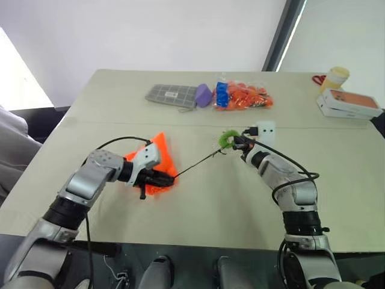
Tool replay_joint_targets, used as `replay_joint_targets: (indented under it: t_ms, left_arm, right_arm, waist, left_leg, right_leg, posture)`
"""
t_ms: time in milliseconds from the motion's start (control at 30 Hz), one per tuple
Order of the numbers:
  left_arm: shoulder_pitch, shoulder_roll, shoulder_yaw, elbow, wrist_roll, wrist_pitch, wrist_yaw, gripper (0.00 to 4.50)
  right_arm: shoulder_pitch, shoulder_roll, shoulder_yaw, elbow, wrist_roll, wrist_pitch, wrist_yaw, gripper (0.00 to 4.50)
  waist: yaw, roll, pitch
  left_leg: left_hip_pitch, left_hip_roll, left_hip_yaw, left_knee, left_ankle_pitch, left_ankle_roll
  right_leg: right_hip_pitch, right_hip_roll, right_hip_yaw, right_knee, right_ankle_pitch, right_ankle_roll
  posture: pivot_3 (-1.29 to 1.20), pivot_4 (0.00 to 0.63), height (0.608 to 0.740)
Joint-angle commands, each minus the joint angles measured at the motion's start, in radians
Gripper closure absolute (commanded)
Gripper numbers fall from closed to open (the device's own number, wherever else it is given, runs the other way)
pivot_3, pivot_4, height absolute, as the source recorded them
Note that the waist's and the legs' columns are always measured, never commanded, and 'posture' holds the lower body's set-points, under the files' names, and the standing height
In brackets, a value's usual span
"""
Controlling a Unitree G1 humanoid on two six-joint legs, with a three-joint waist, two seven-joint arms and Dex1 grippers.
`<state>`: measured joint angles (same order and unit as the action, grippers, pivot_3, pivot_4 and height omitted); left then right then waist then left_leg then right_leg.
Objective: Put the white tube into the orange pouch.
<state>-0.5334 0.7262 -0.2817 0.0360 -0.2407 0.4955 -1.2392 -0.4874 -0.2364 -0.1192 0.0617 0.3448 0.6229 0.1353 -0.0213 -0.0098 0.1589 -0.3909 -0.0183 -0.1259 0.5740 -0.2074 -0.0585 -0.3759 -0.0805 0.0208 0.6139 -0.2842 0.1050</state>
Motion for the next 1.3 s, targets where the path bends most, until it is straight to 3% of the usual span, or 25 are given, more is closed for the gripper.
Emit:
replay_joint_targets:
  t_ms: [33, 133, 233, 400, 433, 667, 900, 1133, 1300]
  left_arm:
    - [0.028, 0.029, 0.006, 0.001, 0.02, -0.007, -0.008, 4.34]
    - [0.029, 0.002, 0.034, -0.008, -0.029, 0.025, 0.001, 4.34]
    - [0.026, -0.034, 0.085, -0.032, -0.103, 0.089, 0.019, 2.91]
    - [0.059, -0.046, 0.143, -0.081, -0.131, 0.112, 0.079, 0.28]
    - [0.073, -0.051, 0.182, -0.093, -0.155, 0.133, 0.106, 0.0]
    - [0.197, -0.044, 0.391, -0.161, -0.223, 0.18, 0.261, 0.0]
    - [0.382, -0.062, 0.585, -0.183, -0.236, 0.114, 0.386, 0.0]
    - [0.526, -0.086, 0.641, -0.262, -0.265, 0.102, 0.432, 0.0]
    - [0.531, -0.094, 0.624, -0.268, -0.269, 0.102, 0.449, 0.0]
  right_arm:
    - [-0.032, -0.026, -0.045, -0.01, -0.037, -0.051, -0.03, 4.5]
    - [-0.024, -0.024, -0.027, -0.033, -0.026, -0.047, 0.002, 4.5]
    - [-0.009, -0.034, -0.01, -0.076, 0.002, -0.015, 0.059, 3.41]
    - [0.016, -0.045, -0.016, -0.108, -0.014, -0.026, 0.069, 0.8]
    - [0.034, -0.059, -0.016, -0.123, -0.016, -0.034, 0.086, 0.32]
    - [0.153, -0.175, -0.008, -0.172, -0.036, -0.099, 0.216, 0.32]
    - [0.25, -0.265, -0.037, -0.174, -0.037, -0.198, 0.335, 0.32]
    - [0.309, -0.32, -0.072, -0.166, 0.011, -0.205, 0.434, 0.32]
    - [0.351, -0.359, -0.056, -0.218, 0.08, -0.163, 0.562, 0.32]
  waist:
    - [0.0, 0.0, 0.0]
    - [0.001, 0.0, 0.0]
    - [0.001, 0.0, 0.0]
    - [0.0, 0.0, 0.0]
    - [0.0, 0.0, 0.0]
    - [0.002, 0.0, 0.0]
    - [0.003, 0.0, 0.0]
    - [0.012, -0.001, 0.0]
    - [0.01, -0.001, 0.0]
  left_leg:
    - [0.0, 0.0, 0.0, 0.0, 0.0, 0.0]
    - [0.0, 0.0, 0.0, 0.0, 0.0, 0.0]
    - [0.0, 0.0, 0.0, 0.0, 0.0, 0.0]
    - [0.0, 0.0, 0.0, 0.0, 0.0, 0.0]
    - [0.0, 0.0, 0.0, 0.0, 0.0, 0.0]
    - [0.0, 0.0, 0.0, 0.001, 0.0, 0.0]
    - [0.001, 0.0, 0.0, 0.001, 0.0, 0.0]
    - [0.001, 0.0, 0.001, 0.002, 0.0, -0.001]
    - [0.0, 0.0, 0.001, 0.002, 0.0, -0.001]
  right_leg:
    - [0.0, 0.0, 0.0, 0.0, 0.0, 0.0]
    - [0.0, 0.0, 0.0, 0.0, 0.0, 0.0]
    - [0.0, 0.0, 0.0, 0.0, 0.0, 0.0]
    - [0.001, 0.0, 0.0, 0.001, 0.0, 0.001]
    - [0.001, 0.0, 0.0, 0.001, 0.0, 0.001]
    - [0.001, 0.0, 0.0, 0.0, 0.0, 0.001]
    - [0.002, -0.001, 0.0, 0.0, 0.0, 0.0]
    - [0.002, -0.002, 0.0, -0.001, -0.001, 0.0]
    - [0.003, -0.004, 0.001, -0.002, 0.0, -0.001]
  posture:
    - [0.0, 0.15, 0.724]
    - [0.0, 0.15, 0.724]
    - [0.0, 0.15, 0.724]
    - [0.0, 0.15, 0.724]
    - [0.0, 0.15, 0.724]
    - [0.0, 0.15, 0.724]
    - [0.0, 0.15, 0.724]
    - [0.0, 0.15, 0.724]
    - [0.0, 0.15, 0.724]
